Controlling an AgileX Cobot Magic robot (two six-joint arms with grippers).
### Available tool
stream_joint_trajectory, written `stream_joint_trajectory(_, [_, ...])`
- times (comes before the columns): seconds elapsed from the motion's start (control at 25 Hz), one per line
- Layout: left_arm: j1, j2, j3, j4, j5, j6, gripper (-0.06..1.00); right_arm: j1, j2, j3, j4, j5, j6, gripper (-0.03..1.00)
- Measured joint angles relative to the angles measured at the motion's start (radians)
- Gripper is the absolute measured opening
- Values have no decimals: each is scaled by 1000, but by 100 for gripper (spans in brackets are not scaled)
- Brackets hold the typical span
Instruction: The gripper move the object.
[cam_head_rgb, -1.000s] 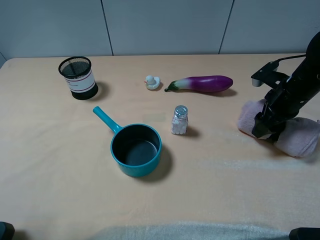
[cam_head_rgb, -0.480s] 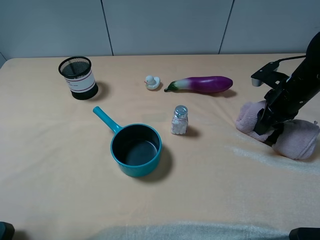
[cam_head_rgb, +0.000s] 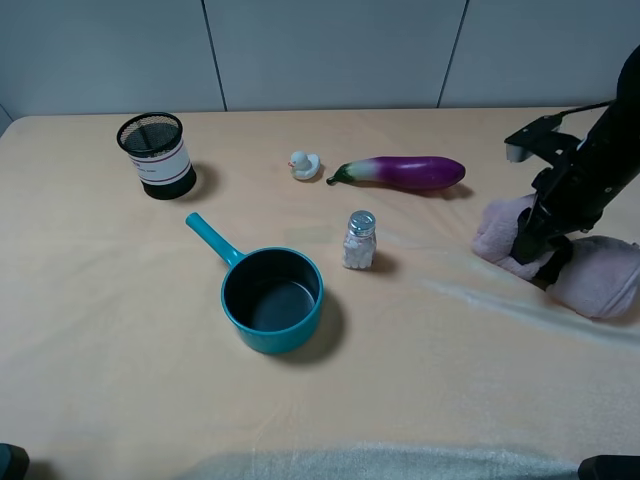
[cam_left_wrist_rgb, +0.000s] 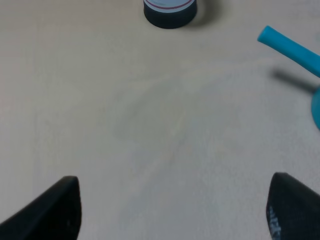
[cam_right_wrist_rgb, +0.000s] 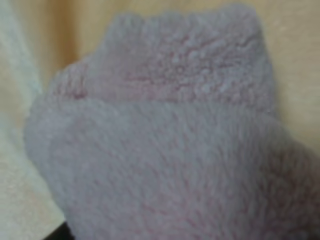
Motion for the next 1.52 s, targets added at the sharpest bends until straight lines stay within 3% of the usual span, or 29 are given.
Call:
stream_joint_trajectory(0.36, [0,0,0,0,0,0,75,0,-72,-255,-43,172,75,33])
stream_joint_trajectory(0.64, [0,0,0,0,0,0,75,0,-76,-417,-63,249,93,33])
stream_joint_trajectory(1.0, [0,0,0,0,0,0,75,18,-75,-520,-70,260,104,33])
stream_joint_trajectory(1.52, [0,0,0,0,0,0,75,196,119,-795,-71,279,104,33])
